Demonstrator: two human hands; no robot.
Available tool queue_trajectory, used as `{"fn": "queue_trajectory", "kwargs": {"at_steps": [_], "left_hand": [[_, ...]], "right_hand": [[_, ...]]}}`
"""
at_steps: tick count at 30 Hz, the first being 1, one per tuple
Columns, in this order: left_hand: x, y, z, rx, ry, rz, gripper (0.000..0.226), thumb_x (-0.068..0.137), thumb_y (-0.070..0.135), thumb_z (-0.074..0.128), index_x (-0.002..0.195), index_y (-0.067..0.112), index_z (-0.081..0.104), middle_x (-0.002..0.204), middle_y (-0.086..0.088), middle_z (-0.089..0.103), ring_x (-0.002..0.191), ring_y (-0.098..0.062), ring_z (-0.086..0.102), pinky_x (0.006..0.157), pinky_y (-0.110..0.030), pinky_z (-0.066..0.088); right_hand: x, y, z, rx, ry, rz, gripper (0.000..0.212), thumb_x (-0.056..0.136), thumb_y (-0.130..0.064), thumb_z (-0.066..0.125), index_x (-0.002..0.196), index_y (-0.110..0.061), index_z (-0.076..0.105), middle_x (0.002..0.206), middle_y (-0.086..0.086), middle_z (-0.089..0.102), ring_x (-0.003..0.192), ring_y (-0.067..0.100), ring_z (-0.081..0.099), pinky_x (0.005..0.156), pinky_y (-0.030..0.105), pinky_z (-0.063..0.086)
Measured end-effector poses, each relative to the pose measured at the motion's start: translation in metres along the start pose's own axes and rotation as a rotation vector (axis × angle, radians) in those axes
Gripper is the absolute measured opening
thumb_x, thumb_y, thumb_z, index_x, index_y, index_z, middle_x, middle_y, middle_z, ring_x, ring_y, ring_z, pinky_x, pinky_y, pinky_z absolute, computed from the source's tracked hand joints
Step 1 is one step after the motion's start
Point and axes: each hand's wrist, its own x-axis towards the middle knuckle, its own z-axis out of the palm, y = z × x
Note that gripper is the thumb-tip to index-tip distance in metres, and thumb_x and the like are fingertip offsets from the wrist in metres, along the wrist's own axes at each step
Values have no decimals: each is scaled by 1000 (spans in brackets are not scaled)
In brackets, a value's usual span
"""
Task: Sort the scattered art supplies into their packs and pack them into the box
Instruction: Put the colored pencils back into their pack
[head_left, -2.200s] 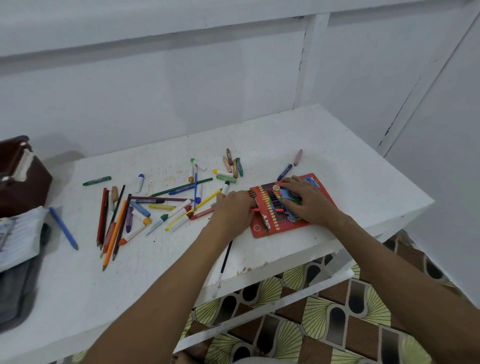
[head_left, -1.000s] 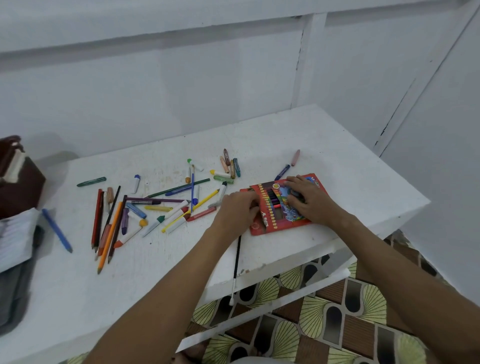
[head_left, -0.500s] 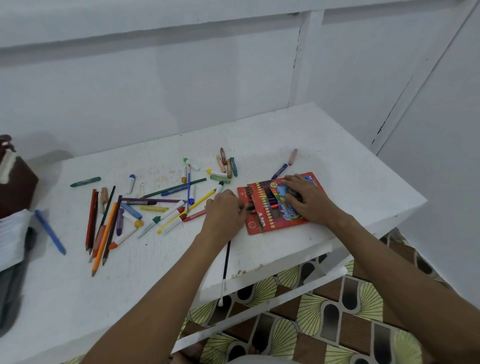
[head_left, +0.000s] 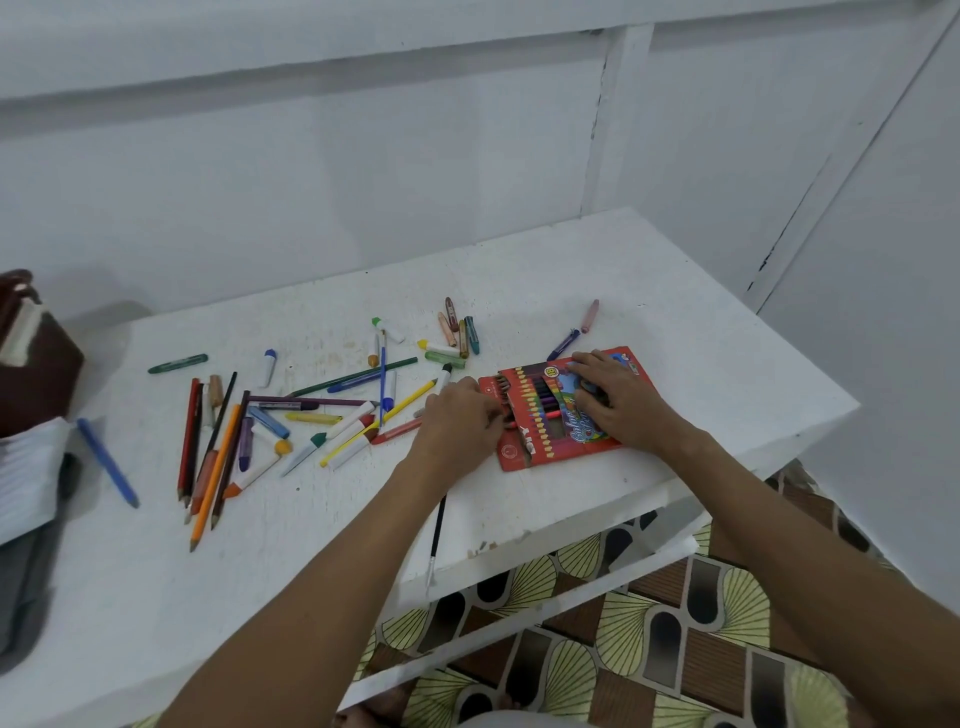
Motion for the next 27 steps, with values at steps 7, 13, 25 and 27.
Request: {"fn": "queue_trajectory", "kwargs": {"at_steps": [7,13,25,27], "left_hand": [[1,4,0,-95,-72,45,31,92,30,50,115,22,69,103,-2,55,97,-18,52,89,-38,42],[0,2,8,-108,-25,8,27,90,41,57,108,26,71,101,4,58,94,-13,53,90,-39,42],[8,10,7,-152,45,-100,25,89,38,61,101,21,74,87,6,62,83,-12,53,91,-40,44],[8,6,7,-139,39,-119,25,89,39,61,100,21,74,88,6,61,87,-15,56,92,-43,44]], "right_hand": [[0,0,-1,-2,-13,10,49,98,-32,46,142,-12,40,152,3,33,144,20,20,115,38,21],[0,-2,0,-7,-11,8,49,98,-32,46,143,-12,40,152,4,33,143,21,21,114,37,22],[0,-3,0,3,-41,-11,52,97,-37,47,142,-13,41,151,3,35,143,20,22,115,45,27],[2,-6,1,0,-49,-15,57,94,-43,44,142,-14,41,151,3,35,143,20,22,115,45,26]]}}
